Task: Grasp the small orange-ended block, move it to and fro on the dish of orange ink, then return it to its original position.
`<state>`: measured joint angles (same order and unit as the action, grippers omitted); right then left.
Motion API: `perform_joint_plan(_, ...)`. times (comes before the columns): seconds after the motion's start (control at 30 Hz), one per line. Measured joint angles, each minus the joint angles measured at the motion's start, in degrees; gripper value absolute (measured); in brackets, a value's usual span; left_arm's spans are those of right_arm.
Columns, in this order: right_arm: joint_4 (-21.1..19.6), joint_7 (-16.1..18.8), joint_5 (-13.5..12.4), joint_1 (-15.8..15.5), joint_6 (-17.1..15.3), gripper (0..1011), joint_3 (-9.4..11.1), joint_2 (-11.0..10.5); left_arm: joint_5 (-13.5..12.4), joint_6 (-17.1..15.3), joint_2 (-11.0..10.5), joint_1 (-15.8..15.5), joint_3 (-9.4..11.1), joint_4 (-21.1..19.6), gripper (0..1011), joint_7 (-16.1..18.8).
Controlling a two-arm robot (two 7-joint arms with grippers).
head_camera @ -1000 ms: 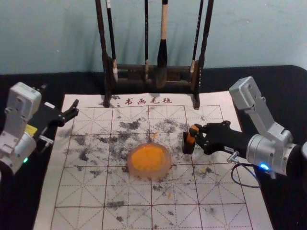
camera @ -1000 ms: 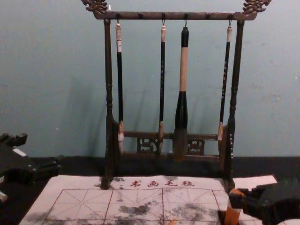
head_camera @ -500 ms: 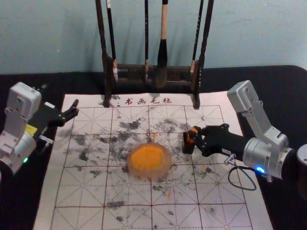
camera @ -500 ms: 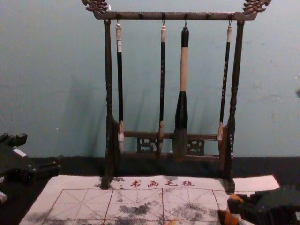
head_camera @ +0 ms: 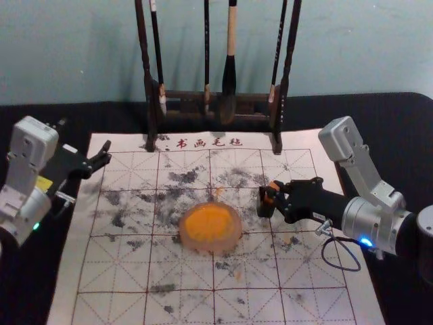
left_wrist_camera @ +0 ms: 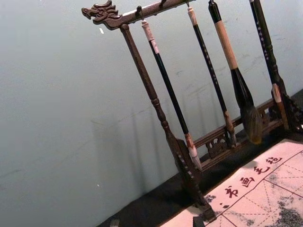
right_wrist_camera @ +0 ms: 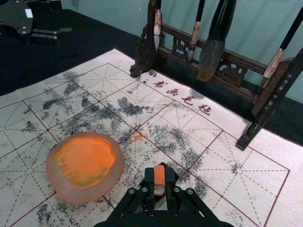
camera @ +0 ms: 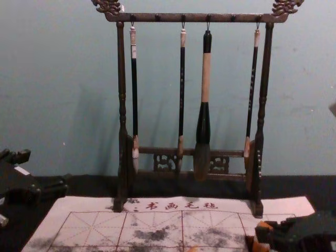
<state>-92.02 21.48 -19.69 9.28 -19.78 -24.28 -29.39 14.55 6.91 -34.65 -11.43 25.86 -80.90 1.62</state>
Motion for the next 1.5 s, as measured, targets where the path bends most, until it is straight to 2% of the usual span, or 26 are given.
perform_joint_plan(0.4, -0.1, 0.0, -0.2, 0.1, 0.0, 140, 0.0, -0.1, 0.0, 0.0, 0.0, 0.0, 0.0, 0.0, 1001, 0.0)
perform_joint_plan(0.5, -0.1, 0.0, -0.2, 0.1, 0.0, 225, 0.0, -0.1, 0.0, 0.0, 0.0, 0.0, 0.0, 0.0, 1001, 0.0)
perform_joint_plan(0.53, -0.1, 0.0, -0.2, 0.1, 0.0, 282, 0.0, -0.1, 0.0, 0.0, 0.0, 0.0, 0.0, 0.0, 1001, 0.0)
perform_joint_plan(0.67, -0.1, 0.0, -0.2, 0.1, 0.0, 357, -0.1, -0.1, 0.0, 0.0, 0.0, 0.0, 0.0, 0.0, 1001, 0.0)
perform_joint_plan(0.8, -0.1, 0.0, -0.3, 0.1, 0.0, 530, -0.1, -0.1, 0.0, 0.0, 0.0, 0.0, 0.0, 0.0, 1001, 0.0)
perform_joint_plan(0.87, -0.1, 0.0, -0.3, 0.1, 0.0, 570, -0.1, -0.1, 0.0, 0.0, 0.0, 0.0, 0.0, 0.0, 1001, 0.0)
perform_joint_plan(0.9, -0.1, 0.0, -0.3, 0.1, 0.0, 630, -0.1, -0.1, 0.0, 0.0, 0.0, 0.0, 0.0, 0.0, 1001, 0.0)
perform_joint_plan(1.03, -0.1, 0.1, -0.3, 0.1, 0.0, 703, -0.1, -0.1, 0.0, 0.0, 0.0, 0.0, 0.0, 0.0, 1001, 0.0)
perform_joint_plan(1.07, -0.1, 0.1, -0.3, 0.1, 0.0, 768, -0.1, -0.1, 0.0, 0.0, 0.0, 0.0, 0.0, 0.0, 1001, 0.0)
perform_joint_plan(1.13, -0.1, 0.1, -0.3, 0.1, 0.0, 837, -0.1, -0.1, 0.0, 0.0, 0.0, 0.0, 0.0, 0.0, 1001, 0.0)
perform_joint_plan(1.37, -0.1, 0.1, -0.3, 0.1, 0.1, 997, -0.1, -0.1, 0.0, 0.0, 0.0, 0.0, 0.0, 0.0, 1001, 0.0)
perform_joint_plan(1.5, -0.1, 0.1, -0.3, 0.1, 0.1, 1002, -0.1, -0.1, 0.0, 0.0, 0.0, 0.0, 0.0, 0.0, 1001, 0.0)
